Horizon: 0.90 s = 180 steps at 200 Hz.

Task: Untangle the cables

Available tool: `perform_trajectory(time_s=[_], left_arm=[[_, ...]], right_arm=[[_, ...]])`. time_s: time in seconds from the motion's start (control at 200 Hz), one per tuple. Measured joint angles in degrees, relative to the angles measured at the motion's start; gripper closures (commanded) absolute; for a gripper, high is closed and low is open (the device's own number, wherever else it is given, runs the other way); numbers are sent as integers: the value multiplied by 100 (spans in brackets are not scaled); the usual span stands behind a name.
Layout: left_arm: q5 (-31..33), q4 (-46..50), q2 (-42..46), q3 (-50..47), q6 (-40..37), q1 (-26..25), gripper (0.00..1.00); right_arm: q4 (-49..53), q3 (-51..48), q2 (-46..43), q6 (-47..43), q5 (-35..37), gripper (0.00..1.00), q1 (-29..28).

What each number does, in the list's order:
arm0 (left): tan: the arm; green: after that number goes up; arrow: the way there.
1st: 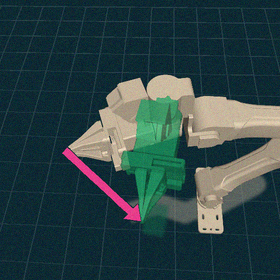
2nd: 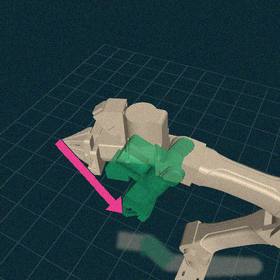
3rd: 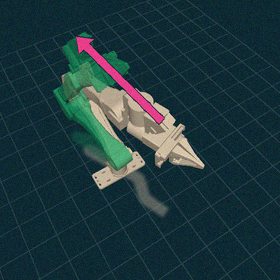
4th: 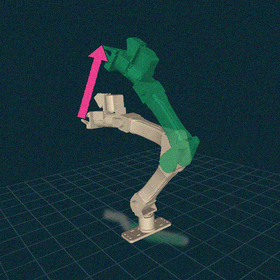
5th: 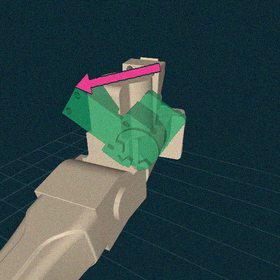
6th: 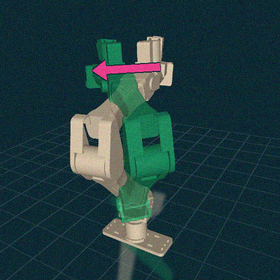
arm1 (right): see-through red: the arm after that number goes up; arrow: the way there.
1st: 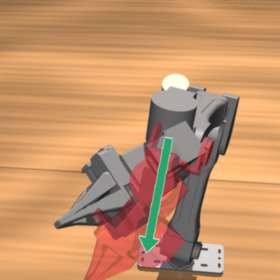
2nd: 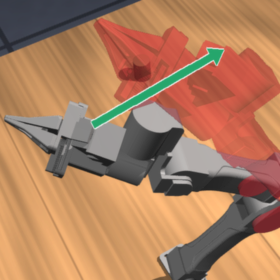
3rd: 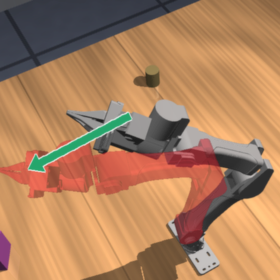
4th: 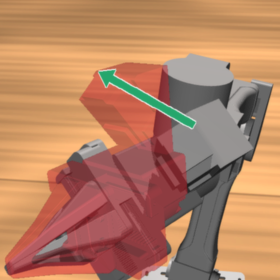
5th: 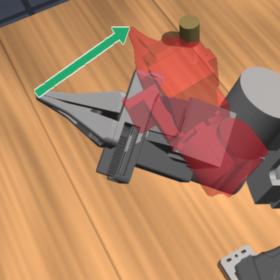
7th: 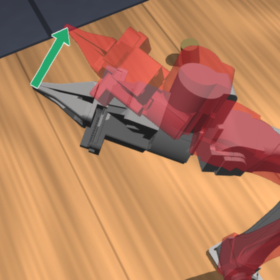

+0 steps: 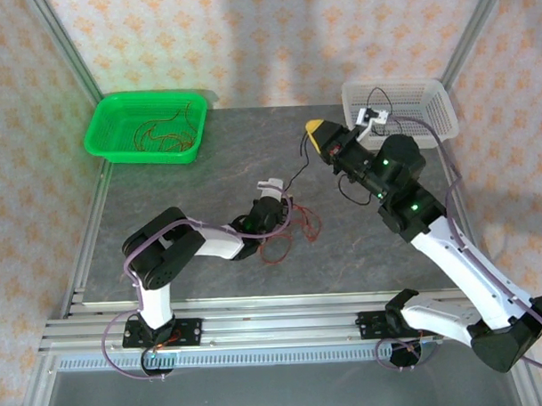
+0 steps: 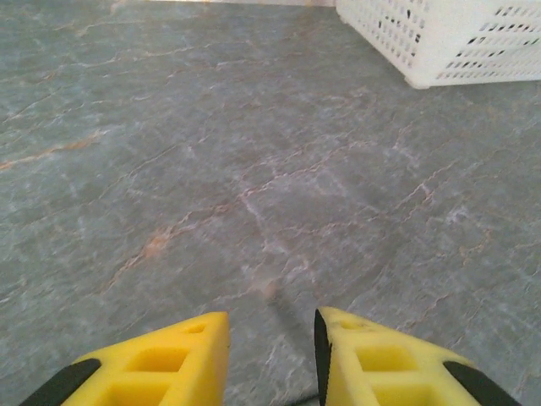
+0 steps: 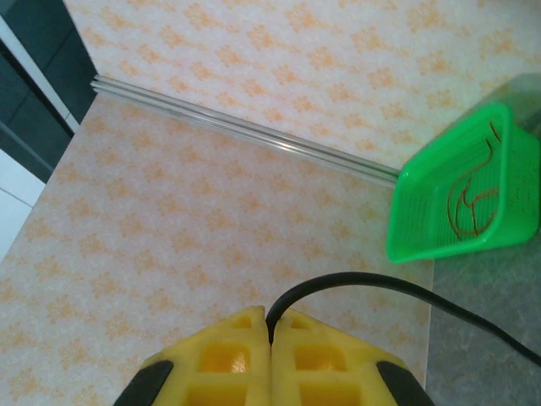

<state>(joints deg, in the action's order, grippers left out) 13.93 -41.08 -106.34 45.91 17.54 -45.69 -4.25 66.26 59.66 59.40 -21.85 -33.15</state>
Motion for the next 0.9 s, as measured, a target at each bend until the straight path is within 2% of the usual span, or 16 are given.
perform_trajectory(time_s=[0.496,0.636,0.836,0.901], left_arm=[[68,-238,96,-553,284,153,65],[48,-291,122,-595,337,160,50],[-20,-42,756,-540,177,160,30],[-48,116,1073,-424,103,160,18]], right_arm=[[739,1808,787,-831,214,100,111],[944,2317,1014,-1025,221,100,391],[1132,3215,1740,-1088,-315,100,1580],[1174,3615,2155,-1110,-586,100,1943]])
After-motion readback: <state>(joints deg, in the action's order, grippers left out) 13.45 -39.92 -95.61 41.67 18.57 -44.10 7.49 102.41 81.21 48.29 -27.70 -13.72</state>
